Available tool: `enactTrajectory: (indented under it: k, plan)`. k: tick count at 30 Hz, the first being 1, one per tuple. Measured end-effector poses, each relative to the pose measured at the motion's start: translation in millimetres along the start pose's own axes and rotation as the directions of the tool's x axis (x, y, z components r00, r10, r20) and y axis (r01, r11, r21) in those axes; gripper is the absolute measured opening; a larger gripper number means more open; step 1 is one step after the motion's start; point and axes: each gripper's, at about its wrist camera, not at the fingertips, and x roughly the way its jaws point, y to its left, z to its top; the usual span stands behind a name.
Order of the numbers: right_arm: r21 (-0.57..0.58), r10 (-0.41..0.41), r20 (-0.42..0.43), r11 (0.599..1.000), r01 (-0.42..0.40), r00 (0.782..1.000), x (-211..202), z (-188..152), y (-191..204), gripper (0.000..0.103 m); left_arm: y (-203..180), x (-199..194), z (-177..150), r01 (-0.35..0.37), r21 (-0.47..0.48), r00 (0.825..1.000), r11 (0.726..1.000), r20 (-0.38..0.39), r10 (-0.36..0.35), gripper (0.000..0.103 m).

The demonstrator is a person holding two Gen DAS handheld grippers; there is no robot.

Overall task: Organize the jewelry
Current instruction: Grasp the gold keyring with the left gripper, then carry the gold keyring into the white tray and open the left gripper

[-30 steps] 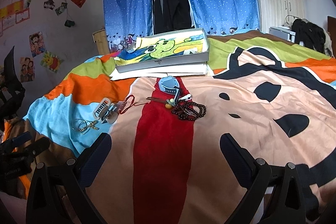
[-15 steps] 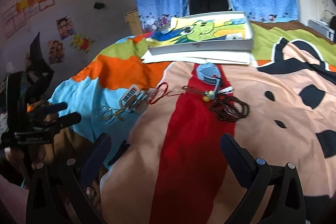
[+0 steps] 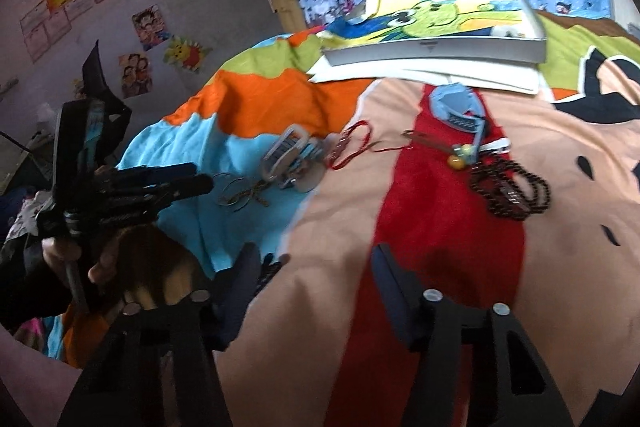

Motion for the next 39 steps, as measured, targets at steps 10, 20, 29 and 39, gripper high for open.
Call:
enactTrajectory:
  k: [10, 20, 29, 39]
  plan:
    - [-0.024, 0.097, -0.084, 0.995, -0.100, 0.992, 33, 2, 21, 0.046, 12, 11, 1, -0.028, -0.050, 0.997, 0.998, -0.077, 0.024, 0.039]
    - [0.021, 0.079, -0.183, 0.997, -0.076, 0.980, 65, -3, 26, 0.046, 25, 18, -4, -0.046, -0.132, 0.993, 0.990, -0.112, 0.031, 0.013]
    - [0.026, -0.011, -0.196, 1.000, 0.017, 0.980, 77, -3, 31, 0.017, 23, 11, -2, -0.067, -0.166, 0.992, 0.984, -0.115, 0.048, 0.001]
    - [0.098, 0.055, -0.089, 0.994, -0.046, 0.994, 49, 7, 18, 0.017, -7, -25, 16, -0.072, -0.118, 0.997, 0.990, -0.022, 0.070, 0.000]
